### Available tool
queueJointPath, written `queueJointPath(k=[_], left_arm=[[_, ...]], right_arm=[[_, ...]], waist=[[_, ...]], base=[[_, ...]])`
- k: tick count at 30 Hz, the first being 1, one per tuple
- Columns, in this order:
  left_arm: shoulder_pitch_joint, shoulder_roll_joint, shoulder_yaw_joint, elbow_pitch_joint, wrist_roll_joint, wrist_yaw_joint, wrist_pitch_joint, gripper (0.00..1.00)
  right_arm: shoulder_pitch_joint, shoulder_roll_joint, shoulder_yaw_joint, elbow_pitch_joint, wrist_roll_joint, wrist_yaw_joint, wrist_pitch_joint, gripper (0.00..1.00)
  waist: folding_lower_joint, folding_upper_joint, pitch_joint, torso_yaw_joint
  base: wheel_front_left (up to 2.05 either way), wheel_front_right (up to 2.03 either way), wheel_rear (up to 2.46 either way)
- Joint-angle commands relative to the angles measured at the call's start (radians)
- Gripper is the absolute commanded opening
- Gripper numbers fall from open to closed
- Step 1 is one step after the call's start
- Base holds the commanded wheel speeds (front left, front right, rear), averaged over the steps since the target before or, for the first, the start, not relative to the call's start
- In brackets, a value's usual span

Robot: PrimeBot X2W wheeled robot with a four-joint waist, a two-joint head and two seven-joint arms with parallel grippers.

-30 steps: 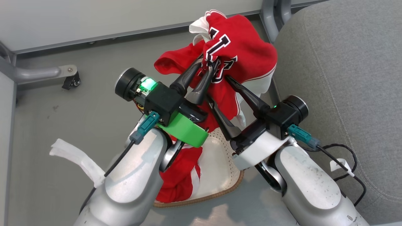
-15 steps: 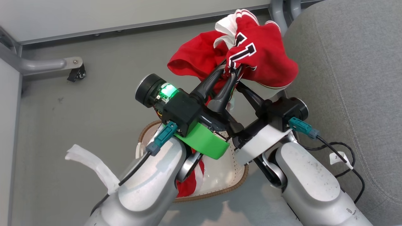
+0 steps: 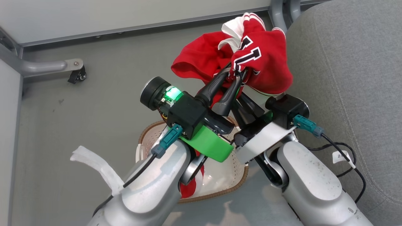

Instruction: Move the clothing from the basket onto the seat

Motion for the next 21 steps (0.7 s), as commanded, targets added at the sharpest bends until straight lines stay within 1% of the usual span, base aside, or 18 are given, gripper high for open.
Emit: queueJointPath(k=[1, 10, 11, 12, 21], left_arm=[[0.004, -0.001, 0.005, 0.002, 0.001, 0.004, -0.001, 0.0], [0.014, -0.001, 0.038, 0.026, 0.024, -0.01, -0.001, 0.0], [0.015, -0.001, 0.041, 0.025, 0.025, -0.009, -0.001, 0.67], [0.015, -0.001, 0.044, 0.023, 0.026, -0.006, -0.001, 1.0], [0.018, -0.001, 0.055, 0.026, 0.039, -0.005, -0.001, 1.0]], right_arm=[[0.013, -0.004, 0.002, -0.003, -0.003, 0.0, -0.002, 0.0], [0.024, -0.004, 0.013, -0.011, -0.032, 0.0, -0.002, 0.0], [0.023, -0.004, 0.012, -0.011, -0.033, 0.0, -0.002, 0.0], [0.021, -0.004, 0.011, -0.011, -0.034, 0.0, -0.002, 0.0], [0.018, -0.004, 0.006, -0.011, -0.047, 0.0, -0.002, 0.0]], waist=[[0.0, 0.0, -0.003, -0.003], [0.0, 0.0, -0.006, -0.018], [0.0, 0.0, -0.005, -0.019], [0.0, 0.0, -0.005, -0.02], [0.0, 0.0, -0.007, -0.028]], base=[[0.0, 0.0, 0.0], [0.0, 0.0, 0.0], [0.0, 0.0, 0.0], [0.0, 0.0, 0.0], [0.0, 0.0, 0.0]])
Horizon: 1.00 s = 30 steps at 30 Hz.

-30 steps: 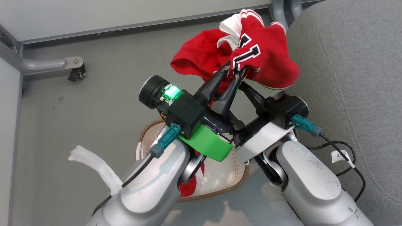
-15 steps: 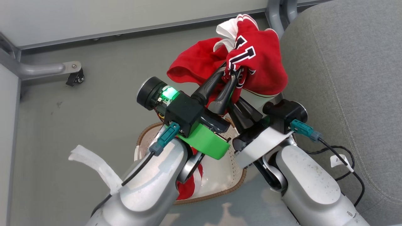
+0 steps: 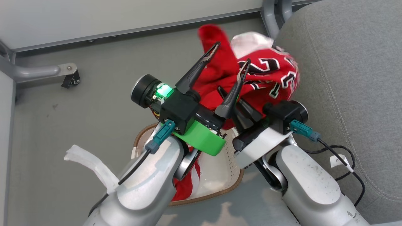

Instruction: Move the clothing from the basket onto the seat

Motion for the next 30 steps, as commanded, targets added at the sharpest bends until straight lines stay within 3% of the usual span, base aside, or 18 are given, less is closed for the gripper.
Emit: queueJointPath(k=[1, 15, 30], left_arm=[[0.014, 0.0, 0.006, -0.001, 0.005, 0.003, -0.001, 1.0], [0.024, 0.0, 0.037, 0.0, 0.038, -0.006, -0.001, 1.0], [0.063, 0.01, 0.084, 0.035, 0.106, -0.054, 0.0, 1.0]], right_arm=[[-0.001, -0.003, -0.004, -0.001, -0.01, 0.0, -0.002, 0.0], [0.03, -0.004, -0.077, -0.003, -0.072, 0.0, -0.002, 0.0], [0.108, -0.003, -0.261, -0.099, -0.174, 0.0, -0.002, 0.0]], waist=[[0.0, -0.0001, 0.0, -0.001], [0.0, -0.0001, 0.009, -0.045], [0.0, -0.0001, 0.028, -0.198]], base=[[0.0, 0.0, 0.0], [0.0, 0.0, 0.0], [0.0, 0.0, 0.0]])
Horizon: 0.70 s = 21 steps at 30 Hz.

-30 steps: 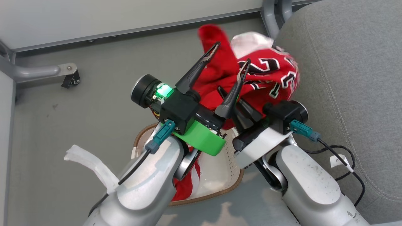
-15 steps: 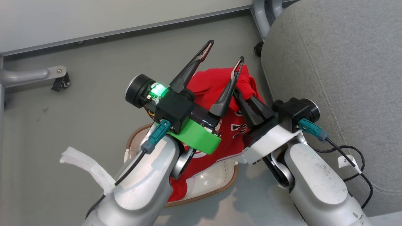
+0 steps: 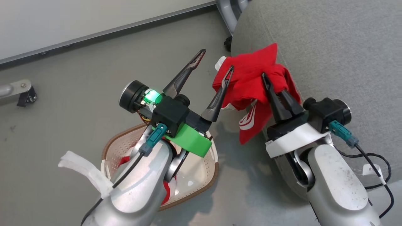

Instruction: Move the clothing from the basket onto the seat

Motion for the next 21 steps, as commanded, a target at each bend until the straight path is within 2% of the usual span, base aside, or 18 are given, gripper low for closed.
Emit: queueJointPath(k=[1, 13, 21], left_arm=[[0.014, 0.008, 0.004, 0.002, 0.013, -0.008, 0.0, 1.0], [0.03, 0.014, 0.012, 0.022, 0.041, -0.03, 0.0, 1.0], [0.033, 0.014, 0.013, 0.032, 0.053, -0.04, 0.0, 1.0]], right_arm=[[0.021, -0.003, -0.015, -0.012, -0.011, 0.0, -0.003, 0.0], [0.102, -0.003, -0.12, -0.063, -0.056, 0.0, -0.003, 0.0], [0.135, -0.003, -0.167, -0.083, -0.067, 0.0, -0.003, 0.0]], waist=[[0.0, 0.0, 0.008, -0.049], [0.0, 0.0, 0.021, -0.178], [0.0, 0.0, 0.032, -0.221]], base=[[0.0, 0.0, 0.0], [0.0, 0.0, 0.0], [0.0, 0.0, 0.0]])
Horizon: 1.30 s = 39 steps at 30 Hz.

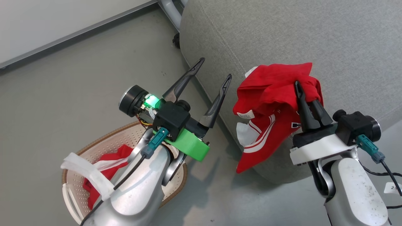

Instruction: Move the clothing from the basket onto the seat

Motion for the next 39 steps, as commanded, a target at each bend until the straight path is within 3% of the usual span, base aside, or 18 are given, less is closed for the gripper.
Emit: queueJointPath(k=[1, 13, 25, 31, 39], left_arm=[[0.014, 0.008, 0.004, 0.002, 0.008, -0.006, 0.0, 1.0], [0.006, 0.012, 0.02, 0.003, 0.022, -0.013, 0.0, 1.0], [-0.069, 0.025, 0.012, 0.001, 0.046, -0.021, 0.0, 1.0], [-0.116, 0.042, 0.014, -0.006, 0.063, -0.024, 0.0, 1.0], [-0.174, 0.038, -0.003, -0.016, 0.075, -0.027, 0.0, 1.0]], right_arm=[[0.015, -0.002, -0.004, -0.008, -0.005, 0.0, -0.002, 0.0], [-0.073, -0.002, -0.042, -0.046, 0.019, 0.0, -0.002, 0.0], [-0.431, -0.023, -0.158, -0.076, -0.034, 0.0, -0.002, 0.0], [-0.654, -0.086, -0.234, -0.054, -0.048, 0.0, -0.002, 0.0], [-0.922, -0.222, -0.296, 0.059, -0.068, 0.0, -0.002, 0.0]], waist=[[0.0, -0.0001, 0.006, -0.014], [0.0, -0.0001, 0.041, -0.009], [0.0, -0.0001, 0.218, 0.042], [0.0, -0.0001, 0.331, 0.061], [0.0, -0.0001, 0.437, 0.095]], base=[[0.0, 0.0, 0.0], [0.0, 0.0, 0.0], [0.0, 0.0, 0.0], [0.0, 0.0, 0.0], [0.0, 0.0, 0.0]])
